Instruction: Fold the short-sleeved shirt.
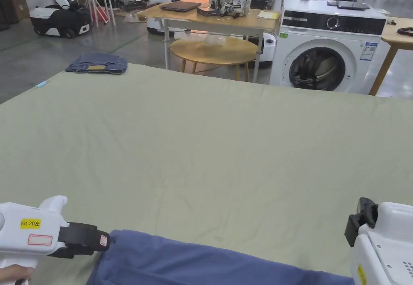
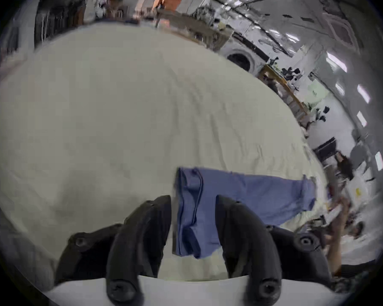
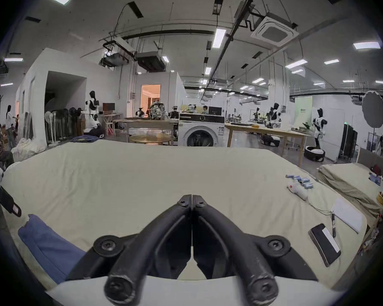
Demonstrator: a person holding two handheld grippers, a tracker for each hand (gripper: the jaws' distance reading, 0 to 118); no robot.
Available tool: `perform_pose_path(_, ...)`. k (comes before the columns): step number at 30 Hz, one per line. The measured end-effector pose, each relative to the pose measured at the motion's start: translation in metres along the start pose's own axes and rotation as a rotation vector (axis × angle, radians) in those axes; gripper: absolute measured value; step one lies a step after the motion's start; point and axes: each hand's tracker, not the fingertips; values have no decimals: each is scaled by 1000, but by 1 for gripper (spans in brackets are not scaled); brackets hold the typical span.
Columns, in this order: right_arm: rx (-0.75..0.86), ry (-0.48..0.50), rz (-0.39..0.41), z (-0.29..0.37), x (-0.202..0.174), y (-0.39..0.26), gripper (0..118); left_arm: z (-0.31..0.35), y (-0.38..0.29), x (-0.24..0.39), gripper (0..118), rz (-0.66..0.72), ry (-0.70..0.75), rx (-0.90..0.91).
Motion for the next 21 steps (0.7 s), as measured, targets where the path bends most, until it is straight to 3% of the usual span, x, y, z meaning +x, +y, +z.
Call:
perform_pose_path(2,-7,5,3,-1,0,-2,0,-5,-1,-3,46,60,-107,-51)
perform_pose_path(5,-18,9,4,-3,0,-5,0,-28,0,-26,48,184,-155,-153)
perform_pose_path(10,-34,11,7,-4,-1,-9,0,-47,-8,-32,48,228,-344,-109)
perform_pose_path(13,-45,14,8,-6,-3,-12,0,-62,-12,-31,47,209,-380,-121)
perform_pose_path(15,-52,17,8,-6,-3,-14,0,-67,-13,-25,31,191,-330,-114)
perform_pose_path(17,-55,19,9,-6,-4,-15,0,-65,-17,-18,4,182,-274,-114)
perform_pose_path(21,-61,22,9,-8,-4,-16,0,-58,-17,-21,2,174,-272,-71)
